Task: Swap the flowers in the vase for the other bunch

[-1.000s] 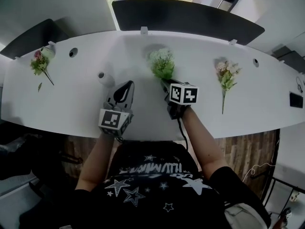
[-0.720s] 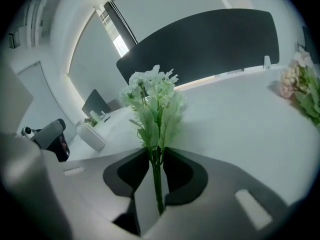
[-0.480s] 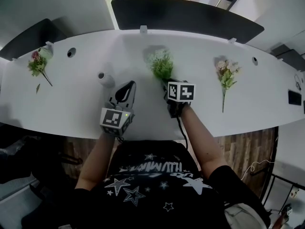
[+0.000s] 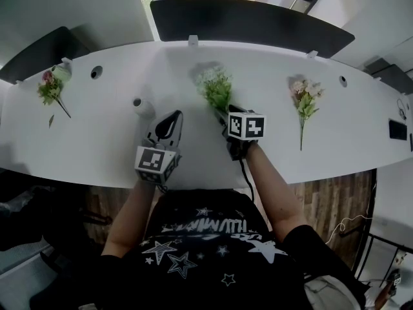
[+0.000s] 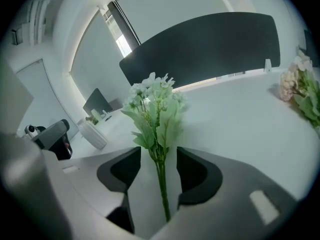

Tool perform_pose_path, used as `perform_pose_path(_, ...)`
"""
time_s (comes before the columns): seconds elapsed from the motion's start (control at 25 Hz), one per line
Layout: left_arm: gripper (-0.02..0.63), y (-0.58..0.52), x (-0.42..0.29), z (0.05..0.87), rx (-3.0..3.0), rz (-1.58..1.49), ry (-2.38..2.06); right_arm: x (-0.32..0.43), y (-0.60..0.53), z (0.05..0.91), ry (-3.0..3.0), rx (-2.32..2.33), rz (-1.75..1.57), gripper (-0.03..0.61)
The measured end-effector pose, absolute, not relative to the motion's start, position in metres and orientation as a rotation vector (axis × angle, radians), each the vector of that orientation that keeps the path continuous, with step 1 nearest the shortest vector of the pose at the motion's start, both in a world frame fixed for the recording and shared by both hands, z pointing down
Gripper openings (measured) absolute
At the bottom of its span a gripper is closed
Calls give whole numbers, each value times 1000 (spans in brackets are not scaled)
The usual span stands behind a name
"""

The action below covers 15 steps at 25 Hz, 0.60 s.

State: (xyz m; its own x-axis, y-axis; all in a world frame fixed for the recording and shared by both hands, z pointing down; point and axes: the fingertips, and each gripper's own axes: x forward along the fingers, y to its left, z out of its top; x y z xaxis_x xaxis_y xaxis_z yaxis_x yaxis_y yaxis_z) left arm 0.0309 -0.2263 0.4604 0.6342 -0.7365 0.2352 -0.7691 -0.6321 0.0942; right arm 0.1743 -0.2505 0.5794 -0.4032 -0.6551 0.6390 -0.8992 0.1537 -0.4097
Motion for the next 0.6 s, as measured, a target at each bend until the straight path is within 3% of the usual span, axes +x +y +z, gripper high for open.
perform_pose_path(0.48, 8, -217, 38, 457, 2665, 259, -1268, 212, -243, 519, -2216, 1717, 898, 213)
perform_pose_path(0.52, 8, -217, 39, 457, 2655, 258, -1276, 217, -243, 511, -2225, 1746, 874, 199)
perform_pose_path(0.6, 8, -215, 41, 456, 2640, 268, -1287, 225, -243, 494, -2246, 1803, 825, 96)
